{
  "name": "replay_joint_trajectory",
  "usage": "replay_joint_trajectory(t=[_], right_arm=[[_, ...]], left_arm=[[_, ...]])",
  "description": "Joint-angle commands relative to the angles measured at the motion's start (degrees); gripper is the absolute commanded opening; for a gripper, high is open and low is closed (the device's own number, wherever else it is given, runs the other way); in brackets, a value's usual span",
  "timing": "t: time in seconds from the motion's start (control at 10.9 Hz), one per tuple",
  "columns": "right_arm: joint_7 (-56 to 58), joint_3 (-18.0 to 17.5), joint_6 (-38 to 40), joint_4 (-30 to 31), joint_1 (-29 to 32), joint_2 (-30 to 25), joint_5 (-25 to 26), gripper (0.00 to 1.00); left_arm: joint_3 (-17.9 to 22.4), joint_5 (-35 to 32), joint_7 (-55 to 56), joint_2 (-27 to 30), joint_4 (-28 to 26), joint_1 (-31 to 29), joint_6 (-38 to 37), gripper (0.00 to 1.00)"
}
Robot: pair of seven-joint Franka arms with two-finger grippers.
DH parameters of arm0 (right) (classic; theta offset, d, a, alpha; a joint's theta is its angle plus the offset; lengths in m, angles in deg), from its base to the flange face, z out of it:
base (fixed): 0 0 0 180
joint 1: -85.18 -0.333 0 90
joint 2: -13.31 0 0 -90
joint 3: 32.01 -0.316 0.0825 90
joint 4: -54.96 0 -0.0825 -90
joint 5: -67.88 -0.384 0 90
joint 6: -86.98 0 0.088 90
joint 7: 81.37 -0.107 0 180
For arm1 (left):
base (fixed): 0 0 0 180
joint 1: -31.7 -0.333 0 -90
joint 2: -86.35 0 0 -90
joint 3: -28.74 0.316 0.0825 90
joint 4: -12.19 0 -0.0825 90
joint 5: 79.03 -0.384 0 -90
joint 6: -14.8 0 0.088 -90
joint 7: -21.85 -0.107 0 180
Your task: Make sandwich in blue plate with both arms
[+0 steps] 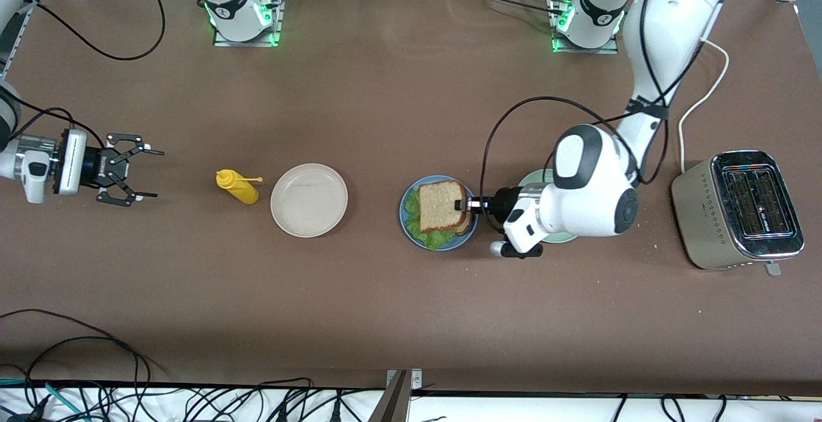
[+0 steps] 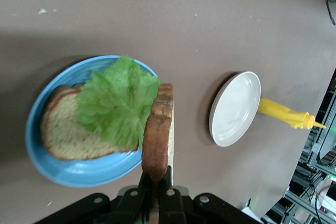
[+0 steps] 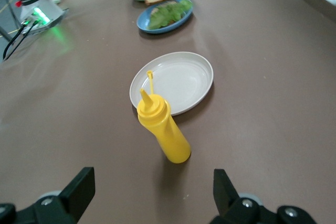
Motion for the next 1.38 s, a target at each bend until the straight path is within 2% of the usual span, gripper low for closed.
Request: replay_joint_trajectory(t=[0.0, 0.18, 0.37, 0.55, 0.64, 0.73, 0.83, 0.92, 1.01, 1.1, 1.19, 1.29], right_arm=[[-25.58, -2.06, -3.92, 1.14, -1.74, -8.21, 10.53, 1.00], [-41.32, -5.30, -6.03, 1.14, -1.74, -10.94, 14.95, 1.00], [-58.02, -8.73, -7.18, -1.57, -1.74, -12.97, 22.75, 1.00], [-72.97, -11.81, -6.92, -2.11, -2.00, -16.30, 32.15, 1.00], [-81.48, -14.17, -6.40, -2.72, -2.35, -17.97, 37.33, 1.00], [-89.83, -15.94, -6.13, -2.81, -2.88, -19.47, 42.25, 1.00], [-96.79, -16.74, -5.00, -3.07, -3.93, -20.53, 45.52, 1.00], [-106.52, -16.92, -1.59, -4.82, -5.59, -21.75, 49.21, 1.00], [-113.06, -17.18, 1.66, -7.36, -5.78, -21.94, 50.11, 1.00], [-116.52, -17.19, 3.08, -10.43, -5.52, -21.86, 49.95, 1.00], [-117.94, -16.93, 2.05, -10.90, -5.26, -21.85, 50.64, 1.00], [-118.13, -16.66, 2.04, -10.99, -4.91, -21.77, 51.87, 1.00]], left_arm=[[2.74, 2.54, -0.31, -3.46, 2.04, 4.23, 3.96, 0.00], [5.30, 2.54, -1.01, -5.13, 2.22, 6.53, 6.32, 0.00], [5.65, 1.93, -1.10, -6.37, 2.04, 6.62, 7.13, 0.02], [8.90, 1.75, -1.19, -6.46, 1.25, 6.54, 7.04, 0.37], [9.52, 1.75, -1.98, -6.89, 0.55, 6.27, 6.96, 0.45], [9.87, 1.75, -4.25, -7.07, 0.11, 6.18, 6.87, 0.86], [10.05, 1.75, -6.10, -6.99, -0.68, 6.10, 6.78, 1.00], [10.31, 1.75, -6.03, -6.90, -0.77, 6.01, 6.43, 1.00], [10.75, 1.49, -6.11, -6.46, -1.30, 6.01, 5.64, 1.00], [10.76, 0.97, -5.94, -6.02, -1.30, 6.01, 4.59, 1.00], [10.76, 0.79, -5.85, -5.24, -1.21, 6.01, 4.58, 1.00], [10.84, -2.43, -6.37, -4.01, -1.04, 5.14, 4.49, 1.00]])
